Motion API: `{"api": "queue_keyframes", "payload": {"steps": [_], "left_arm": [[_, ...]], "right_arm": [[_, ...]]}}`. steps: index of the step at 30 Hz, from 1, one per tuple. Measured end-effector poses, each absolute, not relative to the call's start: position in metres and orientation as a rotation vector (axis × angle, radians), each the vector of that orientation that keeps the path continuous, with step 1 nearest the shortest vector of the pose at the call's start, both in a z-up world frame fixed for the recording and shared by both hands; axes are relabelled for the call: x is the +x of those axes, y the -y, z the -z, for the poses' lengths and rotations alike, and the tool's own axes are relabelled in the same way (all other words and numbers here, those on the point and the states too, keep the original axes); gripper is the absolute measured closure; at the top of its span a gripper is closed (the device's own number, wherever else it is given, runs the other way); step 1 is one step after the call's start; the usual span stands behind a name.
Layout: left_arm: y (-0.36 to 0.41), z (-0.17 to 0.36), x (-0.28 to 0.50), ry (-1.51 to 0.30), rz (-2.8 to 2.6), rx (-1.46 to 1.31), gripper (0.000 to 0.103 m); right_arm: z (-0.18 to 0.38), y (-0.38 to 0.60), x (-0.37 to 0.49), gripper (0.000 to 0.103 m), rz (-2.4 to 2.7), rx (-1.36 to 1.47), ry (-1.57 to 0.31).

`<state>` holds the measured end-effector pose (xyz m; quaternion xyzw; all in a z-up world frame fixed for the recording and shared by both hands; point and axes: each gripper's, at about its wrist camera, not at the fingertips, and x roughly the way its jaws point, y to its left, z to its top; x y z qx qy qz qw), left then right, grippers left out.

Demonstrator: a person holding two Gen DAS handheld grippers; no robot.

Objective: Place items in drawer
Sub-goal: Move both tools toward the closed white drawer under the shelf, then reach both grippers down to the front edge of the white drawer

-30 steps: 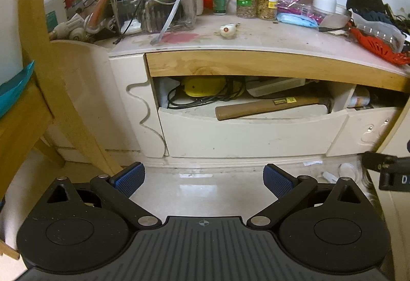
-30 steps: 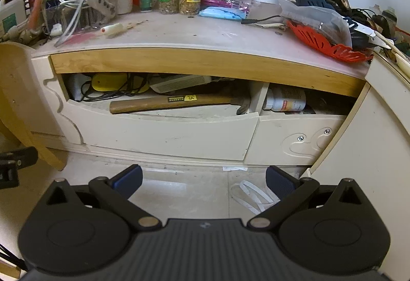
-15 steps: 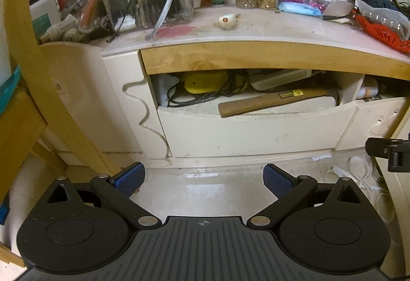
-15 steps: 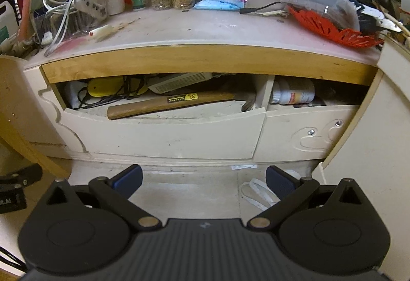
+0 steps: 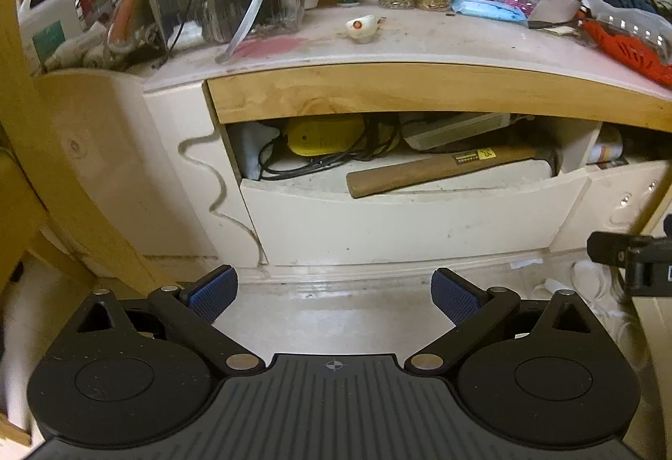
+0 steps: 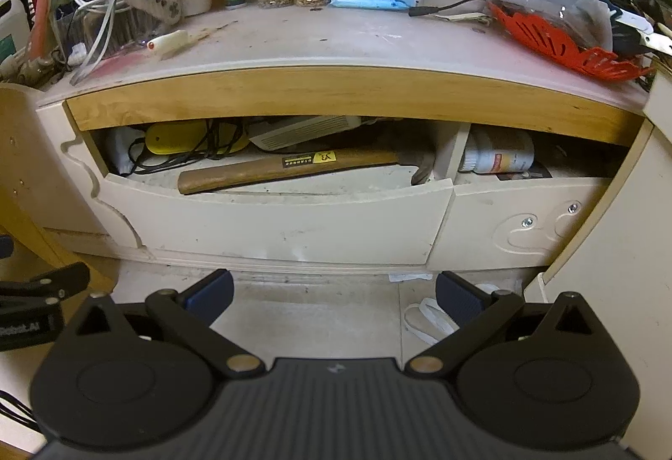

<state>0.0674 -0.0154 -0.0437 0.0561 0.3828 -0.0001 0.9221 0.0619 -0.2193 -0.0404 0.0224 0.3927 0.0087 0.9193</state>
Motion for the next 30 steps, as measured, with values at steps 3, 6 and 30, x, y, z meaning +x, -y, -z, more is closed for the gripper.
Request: {"api": "queue_keyframes", "payload": {"steps": [3,6,30], "left_arm": [[0.016,0.049,0.073,-0.784,-0.021,0.125,0.002],[0.020,0.056,0.080,-0.801,-0.022,0.165,0.002],[0.001,0.078,0.124,-0.808,-0.104,0.090,0.000]], "right_arm": [[0.042,0.215,0.067,0.000,-0.011,0.035,-0.808],[0.046,0.216,0.073,0.000,0.000,0.027,-0.813],[0.078,0.224,0.113,0.000,0.025,-0.018,-0.844]]}}
